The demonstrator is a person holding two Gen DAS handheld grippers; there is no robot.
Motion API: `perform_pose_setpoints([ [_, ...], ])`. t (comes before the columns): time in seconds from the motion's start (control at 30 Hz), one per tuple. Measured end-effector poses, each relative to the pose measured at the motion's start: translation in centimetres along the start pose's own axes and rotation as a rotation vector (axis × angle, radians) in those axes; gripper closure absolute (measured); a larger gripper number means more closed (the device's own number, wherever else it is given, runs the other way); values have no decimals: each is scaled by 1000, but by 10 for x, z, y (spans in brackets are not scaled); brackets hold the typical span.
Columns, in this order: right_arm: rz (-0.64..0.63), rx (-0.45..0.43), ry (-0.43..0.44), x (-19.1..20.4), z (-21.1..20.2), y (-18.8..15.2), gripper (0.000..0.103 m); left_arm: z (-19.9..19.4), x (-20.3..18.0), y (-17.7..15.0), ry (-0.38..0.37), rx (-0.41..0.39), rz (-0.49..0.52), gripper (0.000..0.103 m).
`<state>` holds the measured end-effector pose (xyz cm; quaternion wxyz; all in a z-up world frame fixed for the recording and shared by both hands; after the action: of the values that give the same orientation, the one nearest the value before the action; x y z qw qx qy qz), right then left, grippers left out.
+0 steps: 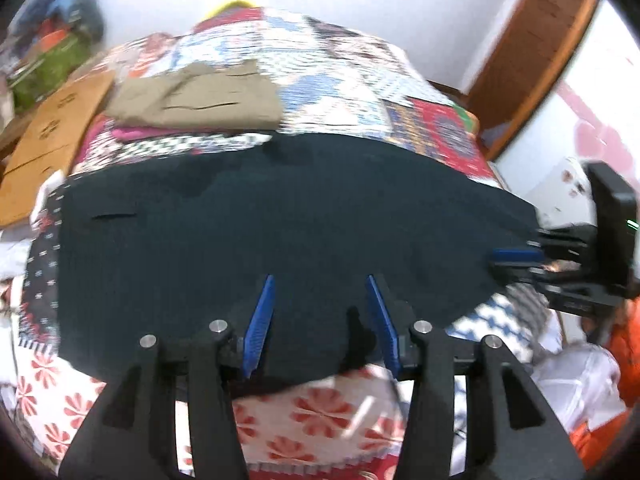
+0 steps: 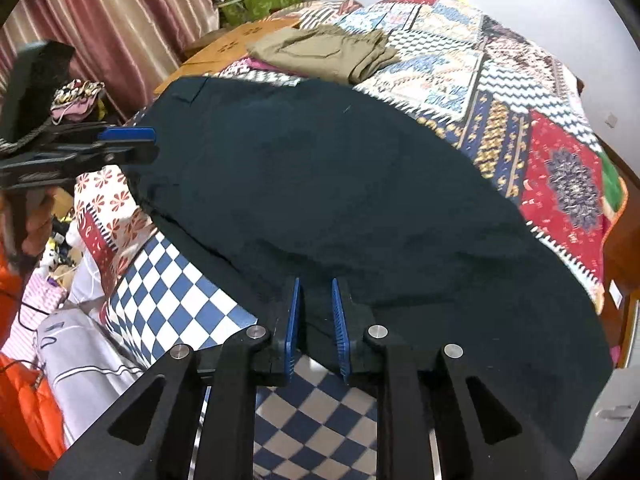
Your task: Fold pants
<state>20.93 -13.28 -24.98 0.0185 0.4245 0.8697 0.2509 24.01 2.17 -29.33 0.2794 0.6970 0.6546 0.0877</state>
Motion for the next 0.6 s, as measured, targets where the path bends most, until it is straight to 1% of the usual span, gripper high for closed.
perform_pose_setpoints([
  [0.07, 12, -19, -7, -5, -6, 7, 86, 2, 21, 7, 25, -11, -51, 55],
  [0.13, 31, -43, -9, -11, -10, 18, 79, 4, 39, 13, 51, -25, -84, 55],
  [0.17, 38, -59, -10, -15, -12, 25, 73, 5, 48, 17, 61, -34, -97, 55],
  [0.2, 44, -75, -10, -17, -13, 34, 70, 6, 54, 20, 68, -39, -106, 55],
  [0.33, 32, -120, -17, -18, -13, 67, 69, 12, 89, 37, 126, -47, -140, 55],
  [0.4, 6, -144, -25, -17, -9, 88, 68, 14, 101, 45, 146, -53, -143, 55],
  [0.47, -10, -154, -15, -14, -2, 106, 66, 15, 113, 54, 169, -61, -142, 55],
  [0.6, -30, -159, 9, -12, 21, 141, 65, 20, 132, 68, 181, -66, -150, 55],
])
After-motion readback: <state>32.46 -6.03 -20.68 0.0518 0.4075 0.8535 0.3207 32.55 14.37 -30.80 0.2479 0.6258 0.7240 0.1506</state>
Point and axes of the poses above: each gripper's, at about its wrist camera, not at the fingertips, and z roughly the way its jaws point, x to its left, y to its top, the point moved 7 cm from there along z, roughly the way its jaws point, and after that the axes turned 3 degrees about -y, right-handed, at the moved point
